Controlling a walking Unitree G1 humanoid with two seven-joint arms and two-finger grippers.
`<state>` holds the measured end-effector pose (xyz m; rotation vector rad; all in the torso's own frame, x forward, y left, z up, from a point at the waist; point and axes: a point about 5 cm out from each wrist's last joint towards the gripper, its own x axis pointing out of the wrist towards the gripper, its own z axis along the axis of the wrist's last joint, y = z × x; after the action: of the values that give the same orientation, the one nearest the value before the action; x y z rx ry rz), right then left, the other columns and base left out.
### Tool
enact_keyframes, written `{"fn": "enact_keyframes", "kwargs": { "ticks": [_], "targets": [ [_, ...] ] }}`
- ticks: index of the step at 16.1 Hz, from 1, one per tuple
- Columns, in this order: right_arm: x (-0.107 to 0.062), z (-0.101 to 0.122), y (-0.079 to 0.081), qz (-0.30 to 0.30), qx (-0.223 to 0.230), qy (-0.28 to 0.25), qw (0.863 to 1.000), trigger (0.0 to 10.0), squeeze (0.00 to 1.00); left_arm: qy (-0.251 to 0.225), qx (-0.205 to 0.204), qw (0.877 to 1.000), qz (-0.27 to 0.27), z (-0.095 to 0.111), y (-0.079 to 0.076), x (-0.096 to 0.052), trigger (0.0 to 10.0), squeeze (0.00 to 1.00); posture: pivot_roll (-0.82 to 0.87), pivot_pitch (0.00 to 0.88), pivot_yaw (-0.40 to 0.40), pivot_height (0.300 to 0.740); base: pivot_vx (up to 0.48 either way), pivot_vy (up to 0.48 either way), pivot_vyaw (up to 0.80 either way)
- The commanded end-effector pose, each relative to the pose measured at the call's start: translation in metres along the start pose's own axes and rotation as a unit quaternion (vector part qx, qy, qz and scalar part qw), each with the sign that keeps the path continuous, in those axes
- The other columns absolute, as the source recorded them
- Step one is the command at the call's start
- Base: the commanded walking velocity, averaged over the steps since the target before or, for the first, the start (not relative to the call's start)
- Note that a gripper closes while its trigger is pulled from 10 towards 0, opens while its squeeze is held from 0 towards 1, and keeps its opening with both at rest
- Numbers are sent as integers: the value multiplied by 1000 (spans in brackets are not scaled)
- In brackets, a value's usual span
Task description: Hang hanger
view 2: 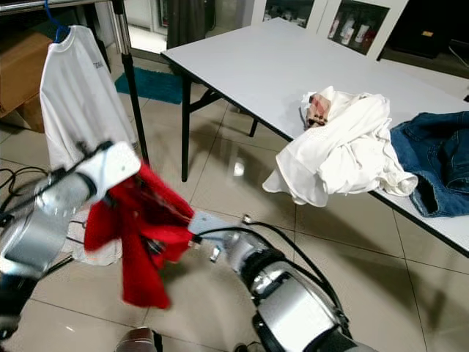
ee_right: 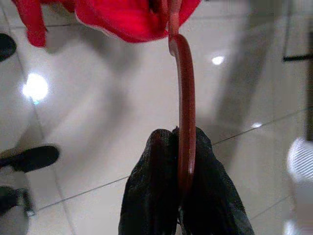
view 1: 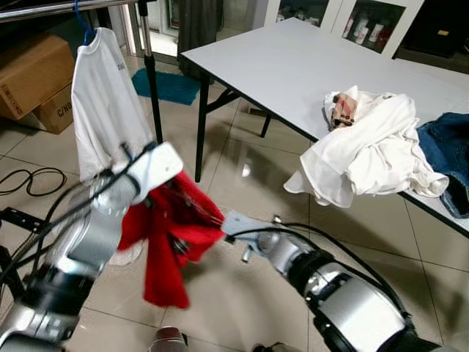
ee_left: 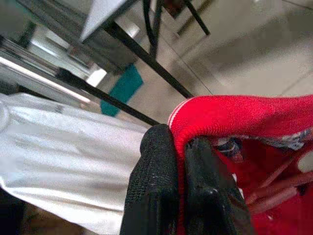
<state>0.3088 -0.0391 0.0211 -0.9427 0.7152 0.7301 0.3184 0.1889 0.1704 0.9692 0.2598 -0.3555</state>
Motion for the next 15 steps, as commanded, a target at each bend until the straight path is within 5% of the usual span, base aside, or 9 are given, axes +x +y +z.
{"fn": "enact_keyframes", "kwargs": {
  "ticks": [1, 5, 11, 15],
  "targets": [
    [-1, 0, -5, -14, -11, 7, 1000, 10000, 0, -13, 2, 1000, 16, 8, 7, -3, 10000, 0, 200, 48, -100, 740, 0, 0, 0],
    [-2, -4, -9, -21, 7, 21, 1000, 10000, 0, -8, 1, 1000, 12, 7, 9, -5, 10000, 0, 201, 47, -99, 740, 0, 0, 0],
    [-2, -16, -14, -33, 44, 51, 997, 10000, 0, -12, -16, 1000, -7, 21, -10, -3, 10000, 0, 198, 43, -101, 740, 0, 0, 0],
    [-1, -21, -10, -36, -4, 57, 998, 10000, 0, -10, -28, 1000, 8, 22, -4, -6, 10000, 0, 199, 44, -99, 740, 0, 0, 0]
  ]
}}
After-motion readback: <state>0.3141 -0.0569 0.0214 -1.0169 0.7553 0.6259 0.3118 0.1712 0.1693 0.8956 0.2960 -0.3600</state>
